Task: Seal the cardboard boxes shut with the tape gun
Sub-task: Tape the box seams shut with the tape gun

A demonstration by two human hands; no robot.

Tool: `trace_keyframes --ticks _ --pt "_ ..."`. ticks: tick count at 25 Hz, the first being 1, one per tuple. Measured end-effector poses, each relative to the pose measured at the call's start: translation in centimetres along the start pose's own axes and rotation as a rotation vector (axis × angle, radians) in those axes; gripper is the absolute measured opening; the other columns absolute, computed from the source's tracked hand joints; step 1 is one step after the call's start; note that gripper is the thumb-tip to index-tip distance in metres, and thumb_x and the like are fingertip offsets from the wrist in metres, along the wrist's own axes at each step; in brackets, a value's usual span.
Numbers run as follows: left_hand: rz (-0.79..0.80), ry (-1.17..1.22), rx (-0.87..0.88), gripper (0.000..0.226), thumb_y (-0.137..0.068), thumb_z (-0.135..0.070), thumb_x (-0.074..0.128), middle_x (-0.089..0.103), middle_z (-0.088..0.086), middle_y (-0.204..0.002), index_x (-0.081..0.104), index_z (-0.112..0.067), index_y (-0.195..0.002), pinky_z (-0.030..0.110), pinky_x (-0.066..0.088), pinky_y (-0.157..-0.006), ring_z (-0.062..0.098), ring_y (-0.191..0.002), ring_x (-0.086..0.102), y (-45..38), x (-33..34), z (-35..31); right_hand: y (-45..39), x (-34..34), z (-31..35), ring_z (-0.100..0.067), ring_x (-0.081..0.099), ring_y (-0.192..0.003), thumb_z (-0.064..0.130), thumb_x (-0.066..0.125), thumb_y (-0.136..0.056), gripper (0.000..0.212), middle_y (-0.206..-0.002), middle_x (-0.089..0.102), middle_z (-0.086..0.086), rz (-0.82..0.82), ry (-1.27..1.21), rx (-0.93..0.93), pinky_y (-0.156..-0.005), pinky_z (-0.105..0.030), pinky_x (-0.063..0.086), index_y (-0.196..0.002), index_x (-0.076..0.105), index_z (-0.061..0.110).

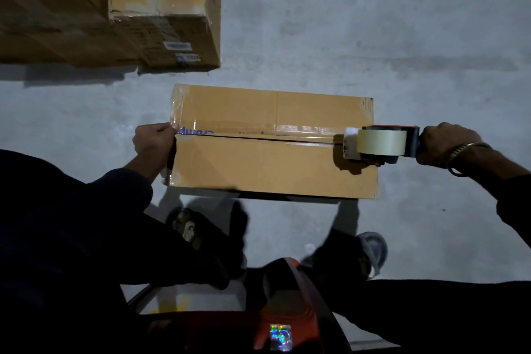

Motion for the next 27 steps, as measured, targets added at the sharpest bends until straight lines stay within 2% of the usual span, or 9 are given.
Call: trace_keyframes --ticks 6,10,12,15,20,22,24,27 --pt "0.058 0.095 -0.076 0.040 -0.063 -0.050 0.089 0.080 0.000 -0.085 0.082 -0.034 -0.099 0.043 0.064 -0.087 0.022 -0.082 0.077 -1.2 0.1 1.2 -2.1 1.2 -2.9 -0.039 0.068 -0.100 0.041 0.070 -0.083 0.042 -0.114 0.066 -0.021 0.006 -0.107 0.032 -0.078 -0.036 0.052 -0.115 0.067 0.014" --pt "0.041 0.089 -0.093 0.040 -0.064 -0.047 0.089 0.080 0.002 -0.087 0.083 -0.030 -0.099 0.043 0.064 -0.086 0.022 -0.081 0.077 -1.1 -0.1 1.1 -2.1 3.8 -7.6 -0.039 0.067 -0.097 0.045 0.073 -0.077 0.047 -0.106 0.065 -0.020 0.078 -0.101 0.100 -0.084 -0.039 0.056 -0.113 0.068 0.015" --pt "0.045 0.076 -0.075 0.042 -0.065 -0.049 0.088 0.080 0.003 -0.089 0.082 -0.030 -0.102 0.043 0.064 -0.086 0.023 -0.082 0.077 -0.7 0.1 1.1 -1.9 4.6 -8.1 -0.039 0.065 -0.095 0.041 0.074 -0.079 0.043 -0.105 0.064 -0.020 0.096 -0.134 0.104 -0.082 -0.039 0.055 -0.111 0.067 0.013" --pt "0.036 0.095 -0.064 0.046 -0.062 -0.054 0.086 0.080 0.002 -0.090 0.081 -0.034 -0.103 0.044 0.063 -0.087 0.024 -0.084 0.077 -0.6 0.0 0.8 -2.0 4.6 -7.8 -0.036 0.061 -0.084 0.041 0.073 -0.081 0.041 -0.093 0.058 -0.015 0.072 -0.134 0.105 -0.076 -0.037 0.052 -0.110 0.067 0.013" --pt "0.055 0.094 -0.074 0.048 -0.052 -0.063 0.088 0.080 0.000 -0.085 0.080 -0.045 -0.096 0.046 0.064 -0.085 0.024 -0.082 0.078 -3.2 0.6 3.4 -2.9 4.7 -7.0 -0.039 0.067 -0.097 0.038 0.075 -0.082 0.044 -0.109 0.067 -0.021 0.097 -0.141 0.118 -0.077 -0.037 0.053 -0.116 0.066 0.011" --pt "0.071 0.092 -0.070 0.050 -0.048 -0.061 0.089 0.080 0.001 -0.084 0.083 -0.041 -0.093 0.049 0.064 -0.085 0.025 -0.081 0.078 -4.6 1.0 4.0 -3.1 4.9 -7.2 -0.039 0.068 -0.099 0.038 0.075 -0.082 0.044 -0.110 0.068 -0.020 0.096 -0.149 0.115 -0.079 -0.038 0.055 -0.116 0.066 0.011" --pt "0.049 0.086 -0.066 0.051 -0.050 -0.058 0.089 0.080 0.003 -0.085 0.083 -0.037 -0.096 0.049 0.064 -0.085 0.026 -0.081 0.078 -3.4 0.4 3.0 -3.8 5.2 -6.3 -0.037 0.068 -0.101 0.038 0.076 -0.079 0.044 -0.111 0.069 -0.017 0.121 -0.149 0.096 -0.082 -0.038 0.057 -0.115 0.067 0.014" --pt "-0.016 0.014 0.001 0.048 -0.069 -0.051 0.086 0.080 0.010 -0.098 0.082 -0.027 -0.110 0.043 0.061 -0.092 0.029 -0.092 0.077 0.6 0.0 -0.4 -5.1 5.8 -4.9 -0.032 0.070 -0.098 0.034 0.080 -0.071 0.045 -0.107 0.071 -0.013 0.165 -0.131 0.057 -0.081 -0.037 0.059 -0.112 0.069 0.017"
Point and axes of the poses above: each hand's wrist, its own y-axis away from the middle knuckle, its own x-axis out of the palm, z = x × y, the point moved 9 cm from there along -y, towards the middle knuckle
